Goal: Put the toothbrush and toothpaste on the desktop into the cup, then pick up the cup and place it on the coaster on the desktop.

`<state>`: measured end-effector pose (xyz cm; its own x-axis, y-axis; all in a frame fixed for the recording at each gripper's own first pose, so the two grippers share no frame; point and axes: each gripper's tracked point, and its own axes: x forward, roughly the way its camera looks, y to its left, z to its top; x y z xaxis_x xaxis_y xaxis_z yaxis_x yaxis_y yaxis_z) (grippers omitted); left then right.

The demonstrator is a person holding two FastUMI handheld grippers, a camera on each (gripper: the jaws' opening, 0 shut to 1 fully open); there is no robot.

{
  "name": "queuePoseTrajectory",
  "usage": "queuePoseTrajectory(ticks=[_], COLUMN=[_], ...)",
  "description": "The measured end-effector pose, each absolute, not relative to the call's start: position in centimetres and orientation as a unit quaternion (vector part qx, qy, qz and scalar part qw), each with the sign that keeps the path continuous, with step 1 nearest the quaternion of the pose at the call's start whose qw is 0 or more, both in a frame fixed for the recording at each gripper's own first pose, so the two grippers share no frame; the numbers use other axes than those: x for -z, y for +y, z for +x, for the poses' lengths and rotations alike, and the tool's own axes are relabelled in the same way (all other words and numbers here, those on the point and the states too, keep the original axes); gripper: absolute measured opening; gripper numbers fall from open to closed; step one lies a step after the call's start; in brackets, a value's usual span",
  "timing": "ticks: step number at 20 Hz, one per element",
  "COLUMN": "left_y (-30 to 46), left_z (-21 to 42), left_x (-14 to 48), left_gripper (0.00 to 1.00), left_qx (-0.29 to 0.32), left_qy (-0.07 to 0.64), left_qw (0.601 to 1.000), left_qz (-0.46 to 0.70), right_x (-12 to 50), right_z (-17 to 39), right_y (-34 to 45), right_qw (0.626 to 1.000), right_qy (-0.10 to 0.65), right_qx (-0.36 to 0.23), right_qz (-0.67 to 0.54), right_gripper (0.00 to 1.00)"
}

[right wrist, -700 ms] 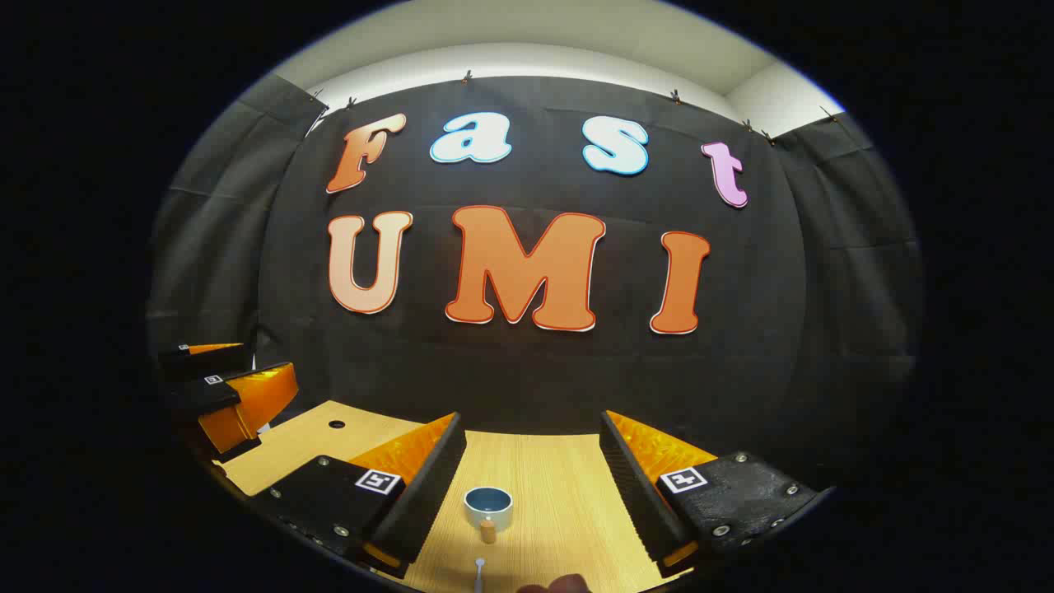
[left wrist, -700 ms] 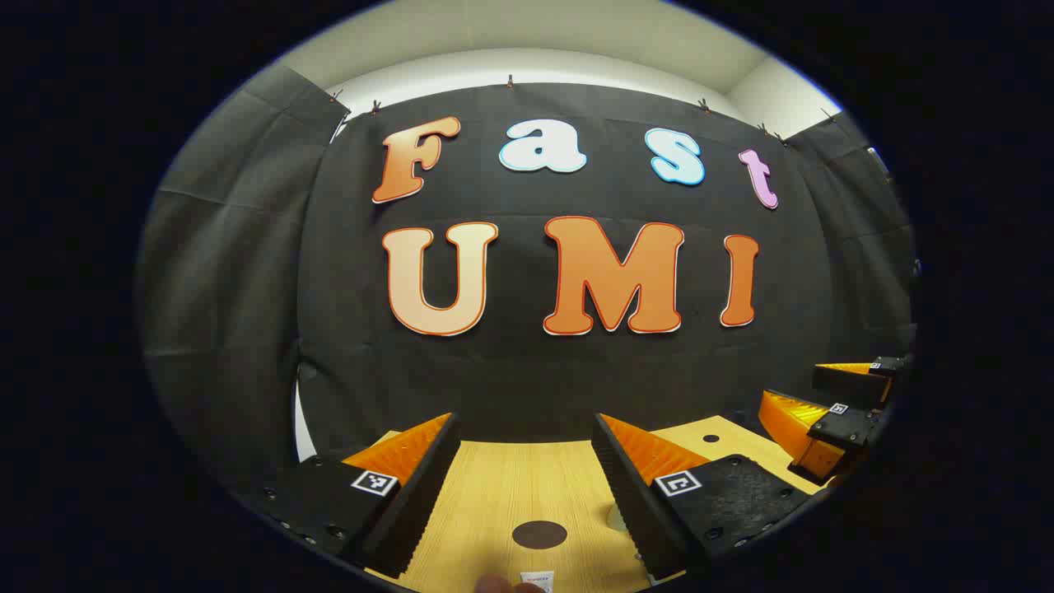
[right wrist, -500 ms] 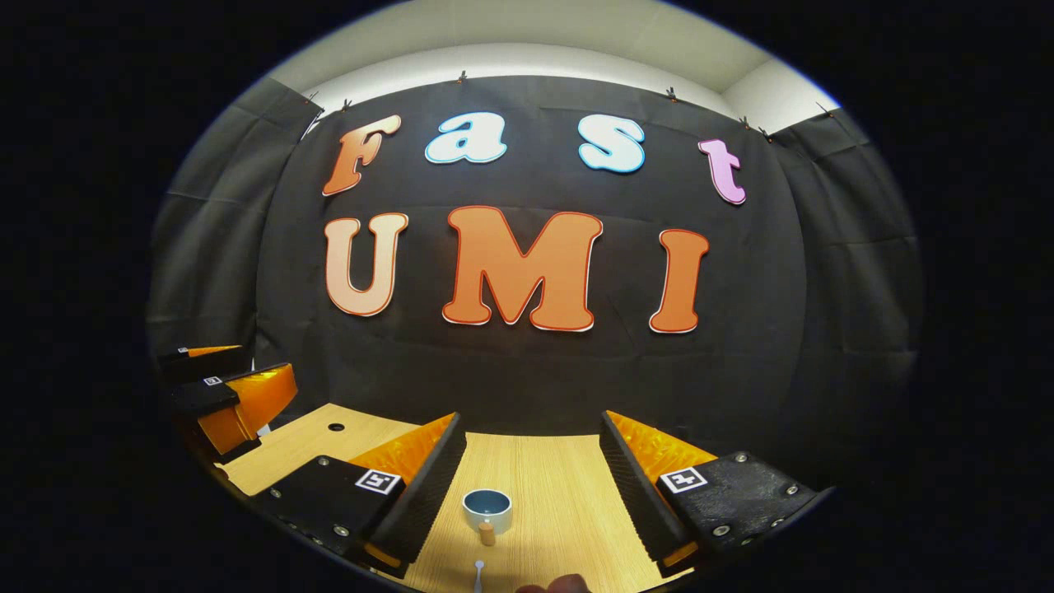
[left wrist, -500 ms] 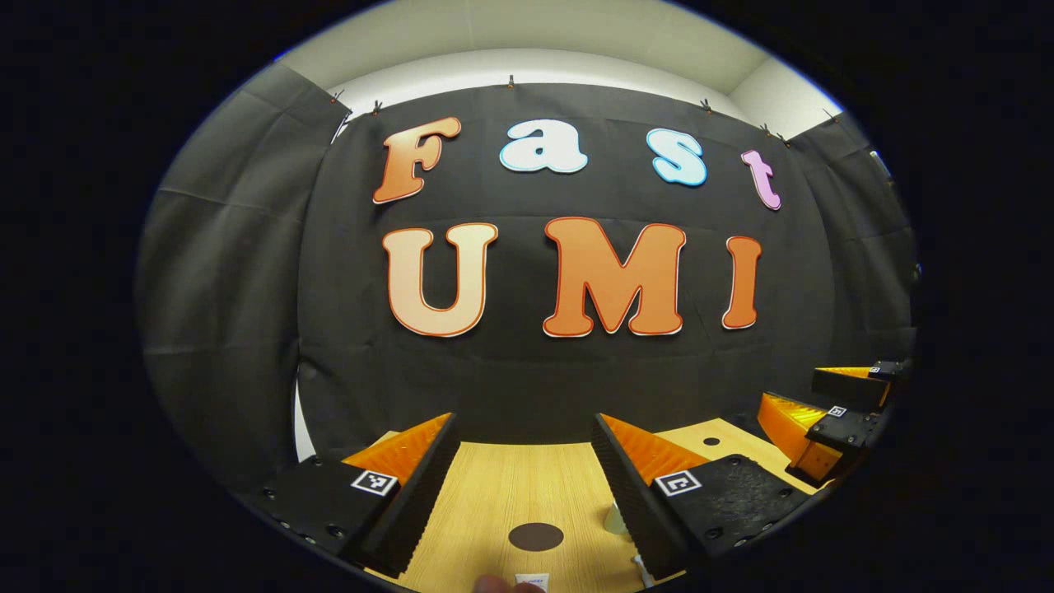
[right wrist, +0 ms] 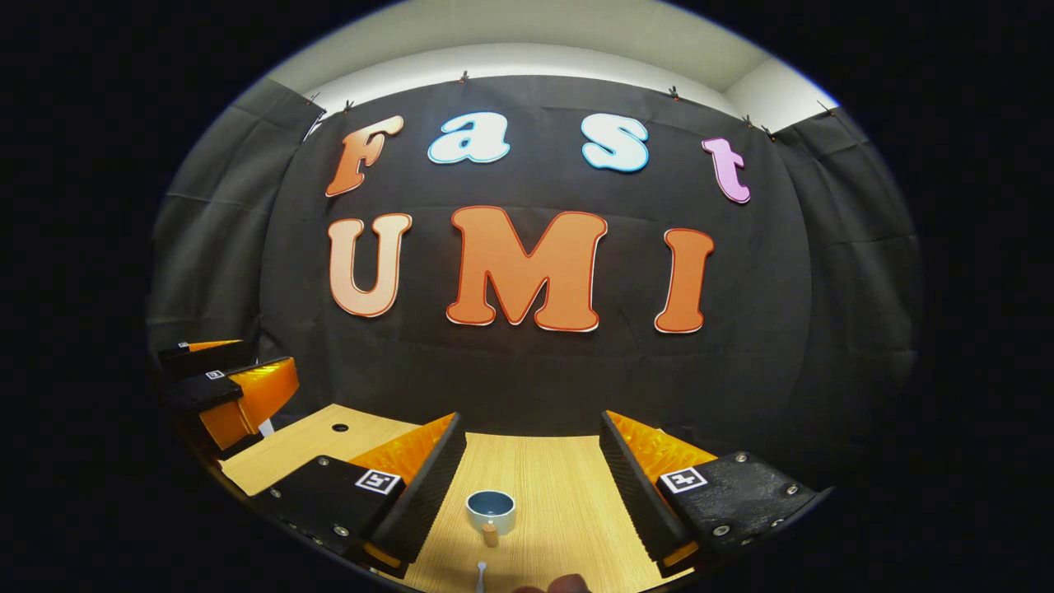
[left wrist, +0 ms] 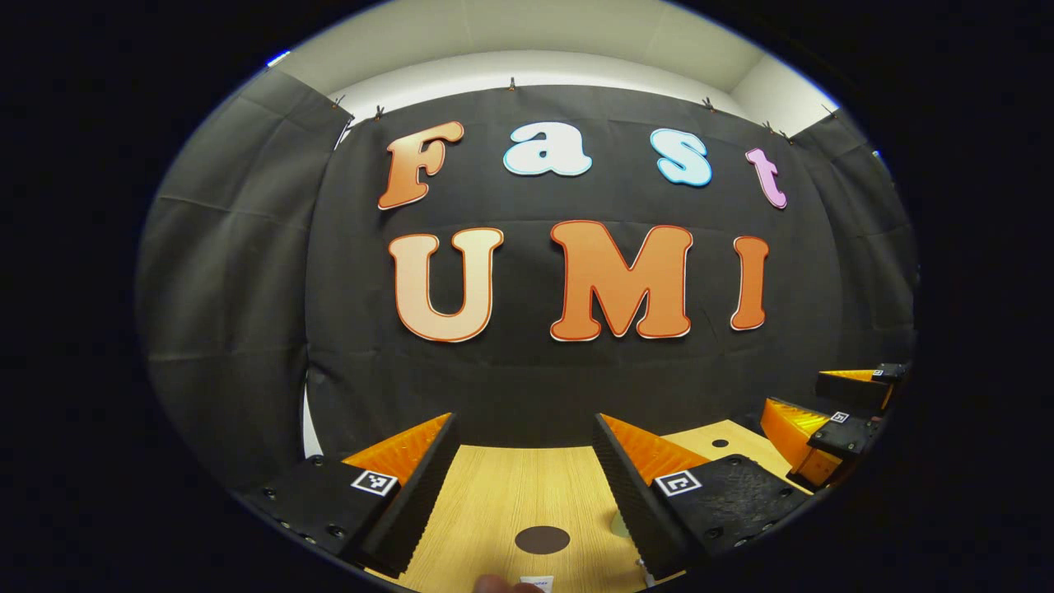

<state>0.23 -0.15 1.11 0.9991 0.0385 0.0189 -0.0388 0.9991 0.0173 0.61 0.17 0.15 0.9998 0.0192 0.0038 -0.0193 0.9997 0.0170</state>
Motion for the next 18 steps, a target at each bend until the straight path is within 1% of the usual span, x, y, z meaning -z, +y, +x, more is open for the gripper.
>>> queuePoseTrajectory(ticks=[12,18], left_y=[-0.5,-0.4], left_z=[0.4,1.0], left_x=[-0.2,2.7], left_gripper=[0.97,0.97], left_qx=[-0.012,-0.009], left_qy=[-0.001,0.031], left_qw=[1.0,0.999], left_qz=[0.009,0.008], right_x=[0.5,3.6], right_z=[0.8,1.4], right_y=[0.4,1.2], right_qw=[1.0,0.999], right_qy=[0.005,0.048], right_qx=[-0.005,-0.015], right_qz=[0.007,0.005], right_gripper=[0.99,0.99])
